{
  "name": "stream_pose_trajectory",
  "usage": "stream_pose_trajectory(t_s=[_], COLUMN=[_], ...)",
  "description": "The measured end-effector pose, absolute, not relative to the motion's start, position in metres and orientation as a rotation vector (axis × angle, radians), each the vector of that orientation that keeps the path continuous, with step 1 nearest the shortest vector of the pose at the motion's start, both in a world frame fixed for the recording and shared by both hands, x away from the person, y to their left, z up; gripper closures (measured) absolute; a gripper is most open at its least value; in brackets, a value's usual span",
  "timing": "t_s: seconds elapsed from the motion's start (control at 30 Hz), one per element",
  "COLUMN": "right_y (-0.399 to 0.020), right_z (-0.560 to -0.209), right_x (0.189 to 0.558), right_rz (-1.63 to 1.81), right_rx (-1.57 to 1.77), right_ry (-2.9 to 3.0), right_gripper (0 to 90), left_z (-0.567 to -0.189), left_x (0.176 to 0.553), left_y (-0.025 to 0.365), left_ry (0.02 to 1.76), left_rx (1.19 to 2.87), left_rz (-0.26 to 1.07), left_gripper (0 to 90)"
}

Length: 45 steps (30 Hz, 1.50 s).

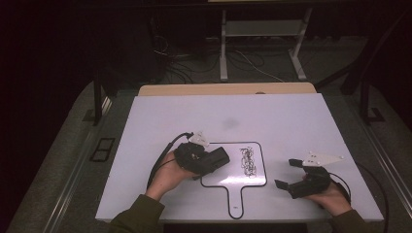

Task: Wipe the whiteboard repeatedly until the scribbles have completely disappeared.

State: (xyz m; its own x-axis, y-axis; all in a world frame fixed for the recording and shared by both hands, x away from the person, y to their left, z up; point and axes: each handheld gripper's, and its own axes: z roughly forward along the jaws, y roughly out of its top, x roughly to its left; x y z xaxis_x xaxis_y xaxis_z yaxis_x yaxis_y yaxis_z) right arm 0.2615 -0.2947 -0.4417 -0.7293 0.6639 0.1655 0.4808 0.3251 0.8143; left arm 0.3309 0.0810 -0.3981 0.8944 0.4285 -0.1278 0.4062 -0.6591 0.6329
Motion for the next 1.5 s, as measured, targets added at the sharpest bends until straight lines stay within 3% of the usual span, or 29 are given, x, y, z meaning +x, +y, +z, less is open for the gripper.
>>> stream_pose_trajectory(t_s=[0.57, 1.5], right_y=[-0.295, -0.296], right_z=[-0.441, -0.44], right_x=[0.261, 0.261], right_rz=[1.369, 1.38], right_rx=[1.05, 1.054], right_ry=[2.386, 2.384], right_gripper=[0.0, 0.0], left_z=[-0.4, -0.408], left_x=[0.349, 0.391], left_y=[0.053, -0.029], left_ry=[0.567, 0.467], left_rx=[2.378, 2.498], left_rz=[0.046, 0.074], left_gripper=[39.3, 39.4])
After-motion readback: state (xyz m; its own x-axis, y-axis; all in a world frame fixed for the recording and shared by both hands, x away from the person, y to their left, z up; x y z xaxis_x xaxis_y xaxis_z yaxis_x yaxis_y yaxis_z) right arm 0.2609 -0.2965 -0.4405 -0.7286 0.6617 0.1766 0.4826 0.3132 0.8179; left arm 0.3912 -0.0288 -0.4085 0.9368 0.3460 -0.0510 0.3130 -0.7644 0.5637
